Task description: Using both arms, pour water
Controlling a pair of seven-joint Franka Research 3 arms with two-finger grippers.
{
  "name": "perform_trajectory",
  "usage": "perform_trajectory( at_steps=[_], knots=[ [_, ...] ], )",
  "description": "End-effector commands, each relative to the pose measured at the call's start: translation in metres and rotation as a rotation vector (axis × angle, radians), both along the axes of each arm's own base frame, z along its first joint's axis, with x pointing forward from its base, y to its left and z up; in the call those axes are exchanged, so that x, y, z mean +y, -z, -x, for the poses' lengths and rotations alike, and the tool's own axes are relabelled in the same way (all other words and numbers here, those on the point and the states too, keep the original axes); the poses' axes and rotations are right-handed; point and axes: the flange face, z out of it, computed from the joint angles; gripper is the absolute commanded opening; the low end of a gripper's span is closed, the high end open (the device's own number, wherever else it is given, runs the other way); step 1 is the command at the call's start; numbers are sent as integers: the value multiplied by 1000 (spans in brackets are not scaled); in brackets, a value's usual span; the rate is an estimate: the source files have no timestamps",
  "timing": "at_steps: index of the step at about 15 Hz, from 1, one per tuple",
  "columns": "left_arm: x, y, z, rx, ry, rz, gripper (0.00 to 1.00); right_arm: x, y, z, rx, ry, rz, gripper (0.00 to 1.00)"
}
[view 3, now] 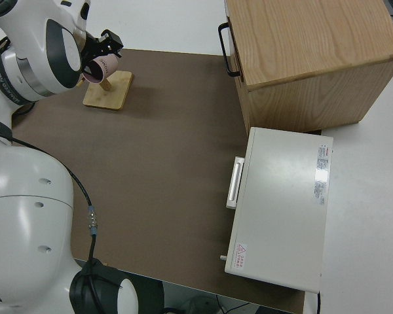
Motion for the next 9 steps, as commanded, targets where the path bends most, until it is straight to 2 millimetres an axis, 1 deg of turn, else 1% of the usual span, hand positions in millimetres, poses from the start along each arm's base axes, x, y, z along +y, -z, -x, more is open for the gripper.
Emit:
perform_trajectory(
  at_steps=[1, 2, 3, 5, 7, 8, 9],
  knots=[
    [37, -1, 4, -25, 38, -23, 991, 9, 14, -11, -50, -56, 49, 987],
    [50, 0, 8, -27, 41, -26, 991, 13, 20, -15, -67, -71, 74, 985],
    [60, 3, 9, -33, 43, -27, 991, 26, 30, -15, -74, -96, 90, 985],
    [79, 4, 13, -69, 45, -32, 991, 35, 43, -20, -88, -119, 103, 985],
    [94, 4, 14, -100, 58, -45, 991, 44, 43, -26, -114, -150, 134, 985],
    [104, 8, 15, -119, 49, -41, 991, 52, 48, -26, -118, -198, 164, 985],
    [109, 9, 14, -147, 36, -25, 991, 60, 47, -27, -128, -251, 190, 985]
  ],
)
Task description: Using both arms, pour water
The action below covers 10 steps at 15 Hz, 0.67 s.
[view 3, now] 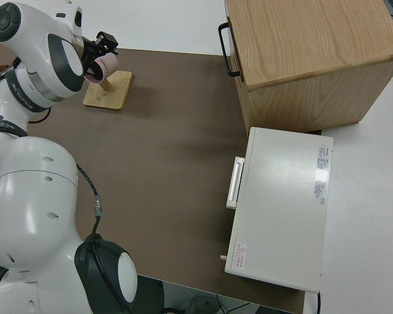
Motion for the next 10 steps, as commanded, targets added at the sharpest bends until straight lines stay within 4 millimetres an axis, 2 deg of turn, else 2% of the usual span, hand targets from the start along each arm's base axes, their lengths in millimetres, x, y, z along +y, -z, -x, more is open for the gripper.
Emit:
perform_trajectory(
  at_steps=[1, 3, 6, 10],
  knots=[
    [26, 5, -5, -96, -10, 37, 991, 20, 5, -10, -37, -146, 91, 983],
    [40, 9, -7, -142, -36, 32, 991, 28, 12, -11, -32, -165, 98, 983],
    [45, 13, -18, -246, -69, 73, 993, 39, 18, -19, -41, -202, 108, 983],
    [54, 33, -34, -340, -113, 93, 995, 42, 26, -29, -44, -199, 105, 983]
  ],
)
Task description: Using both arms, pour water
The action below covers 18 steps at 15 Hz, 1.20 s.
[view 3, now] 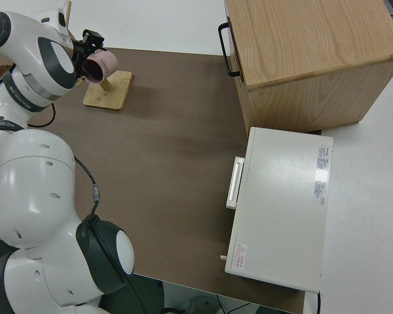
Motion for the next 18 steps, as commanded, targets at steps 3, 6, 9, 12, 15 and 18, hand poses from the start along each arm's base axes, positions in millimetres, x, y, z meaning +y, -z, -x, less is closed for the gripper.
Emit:
perform_trajectory(
  at_steps=[3, 6, 9, 12, 15, 18],
  knots=[
    [15, 28, -20, -125, -55, 47, 995, 8, 19, -20, -32, -33, 30, 981],
    [15, 41, -26, -152, -64, 73, 998, 10, 29, -24, -52, -37, 51, 960],
    [22, 52, -30, -197, -54, 75, 998, 10, 35, -25, -48, -31, 54, 896],
    [21, 61, -36, -232, -70, 93, 998, 6, 38, -30, -59, -22, 50, 779],
    [23, 71, -41, -251, -88, 94, 998, 7, 38, -29, -59, 1, 36, 527],
    [21, 75, -43, -249, -86, 93, 998, 19, 38, -30, -68, 8, 21, 525]
  ],
)
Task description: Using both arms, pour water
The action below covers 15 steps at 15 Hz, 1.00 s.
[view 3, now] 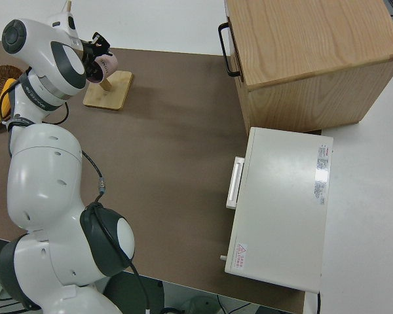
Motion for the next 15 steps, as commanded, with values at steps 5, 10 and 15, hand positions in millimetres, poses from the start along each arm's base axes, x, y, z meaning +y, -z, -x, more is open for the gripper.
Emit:
perform_trajectory(
  at_steps=[5, 10, 15],
  knots=[
    [-3, 4, -4, -23, 6, -5, 989, 18, 2, -7, -35, 43, -32, 465],
    [-2, 5, -3, -21, -1, 2, 0, 18, 4, -7, -34, 107, -70, 393],
    [-3, 2, -3, -25, -5, 2, 0, 18, 7, -6, -23, 131, -89, 341]
  ],
)
